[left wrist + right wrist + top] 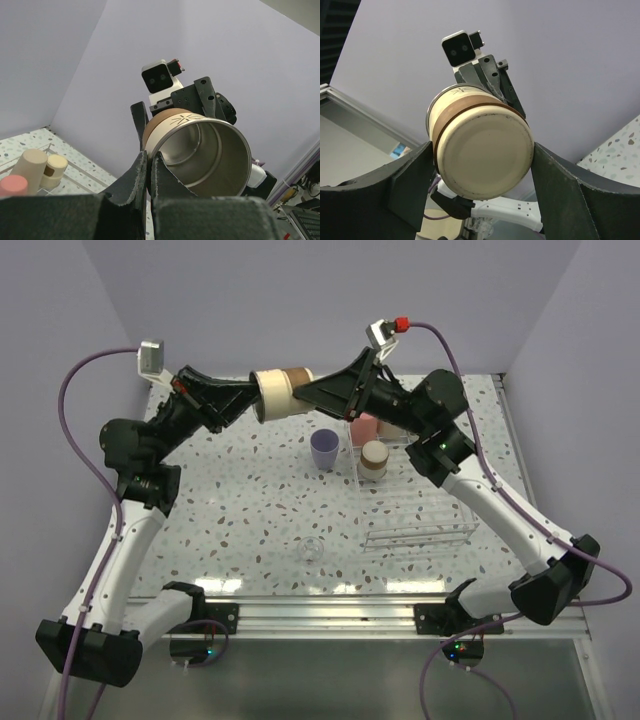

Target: Load the cups into the dish rack

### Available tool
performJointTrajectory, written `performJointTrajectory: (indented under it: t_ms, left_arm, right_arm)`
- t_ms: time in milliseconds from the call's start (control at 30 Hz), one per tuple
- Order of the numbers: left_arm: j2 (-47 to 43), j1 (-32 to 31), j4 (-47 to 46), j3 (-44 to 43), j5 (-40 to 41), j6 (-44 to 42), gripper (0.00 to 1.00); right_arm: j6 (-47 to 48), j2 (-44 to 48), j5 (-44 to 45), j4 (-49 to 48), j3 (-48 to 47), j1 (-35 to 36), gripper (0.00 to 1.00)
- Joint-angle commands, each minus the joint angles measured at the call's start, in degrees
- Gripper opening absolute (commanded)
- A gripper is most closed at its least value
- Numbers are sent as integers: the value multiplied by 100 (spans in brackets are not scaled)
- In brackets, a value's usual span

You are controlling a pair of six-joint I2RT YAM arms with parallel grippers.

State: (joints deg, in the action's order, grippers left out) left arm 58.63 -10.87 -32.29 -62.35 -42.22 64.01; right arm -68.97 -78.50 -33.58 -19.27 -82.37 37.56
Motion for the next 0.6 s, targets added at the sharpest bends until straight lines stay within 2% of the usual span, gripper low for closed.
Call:
performJointTrajectory:
  t_ms: [0,33,67,133,167,200,267,300,400,433,567]
  left_arm:
    - [-133,6,-295,47,-138,24,0]
    - [-150,6,-252,47,-146,-11,0]
    - [-142,15,-216,47,-164,-46,0]
    - [-168,6,-76,38,-182,-134,0]
    - [-168,6,-32,38,-216,-160,0]
    - [-177,15,21,38,-226,-187,0]
    - [-177,6,232,12,-208,-310,10]
    - [-177,15,293,21,-199,-345,21]
    - [-220,6,496,38,-164,-485,35]
    - [-238,6,592,38,-155,-547,45]
    - [-256,6,803,38,-138,-670,61]
  right_arm:
    - [-248,-78,168,-455,-262,23,59]
    - [-266,-78,168,-473,-262,23,53]
    - [-266,-78,168,-481,-254,32,41]
    - [-266,-69,177,-499,-210,32,30]
    - [-266,-60,177,-499,-183,32,21]
    - [-257,-60,185,-499,-157,32,18]
    - [-249,-51,194,-499,-113,23,13]
    - [-249,-43,194,-499,-95,32,7]
    - [-170,-16,221,-464,-69,32,0]
    - [-126,1,247,-368,-60,23,0]
    - [76,115,396,-165,-60,23,0]
